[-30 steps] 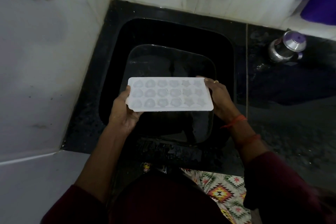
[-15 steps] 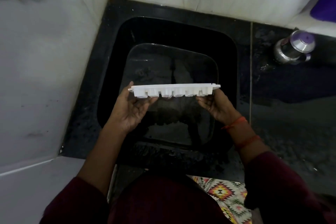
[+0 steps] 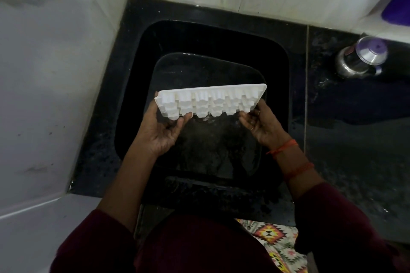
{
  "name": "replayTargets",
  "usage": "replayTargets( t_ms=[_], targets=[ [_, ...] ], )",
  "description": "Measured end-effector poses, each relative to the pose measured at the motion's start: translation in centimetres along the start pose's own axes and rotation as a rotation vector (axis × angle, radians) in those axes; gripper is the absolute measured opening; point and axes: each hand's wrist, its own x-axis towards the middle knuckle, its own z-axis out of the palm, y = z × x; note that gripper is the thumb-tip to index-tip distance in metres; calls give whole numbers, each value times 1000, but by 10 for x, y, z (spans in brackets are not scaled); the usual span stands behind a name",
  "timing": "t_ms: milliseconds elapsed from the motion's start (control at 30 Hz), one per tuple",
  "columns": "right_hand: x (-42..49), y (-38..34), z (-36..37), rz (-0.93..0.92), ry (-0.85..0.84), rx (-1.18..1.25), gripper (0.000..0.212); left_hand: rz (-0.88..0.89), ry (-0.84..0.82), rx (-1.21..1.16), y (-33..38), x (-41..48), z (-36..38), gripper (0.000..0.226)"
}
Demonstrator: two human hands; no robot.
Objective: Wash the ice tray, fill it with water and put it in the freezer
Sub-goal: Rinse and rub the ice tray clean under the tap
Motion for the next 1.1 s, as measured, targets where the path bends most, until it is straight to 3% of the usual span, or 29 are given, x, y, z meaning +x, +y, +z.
replayTargets(
  t_ms=[233,433,600,867,1100],
  targets=[
    [3,-17,-4,-67,-114,-88,22,132,-74,65,2,6,4,41],
    [5,-36,7,-183,-155,-308,25,219,-181,220,7,11,10,57],
    [7,-69,27,-408,-51,-652,24,365,-75,199,20,17,19,56],
    [19,-153,91,-649,-52,-675,34,491,-84,179,44,14,44,55],
    [25,-195,142,-506,-210,-546,39,529,-68,207,55,11,62,54]
  ],
)
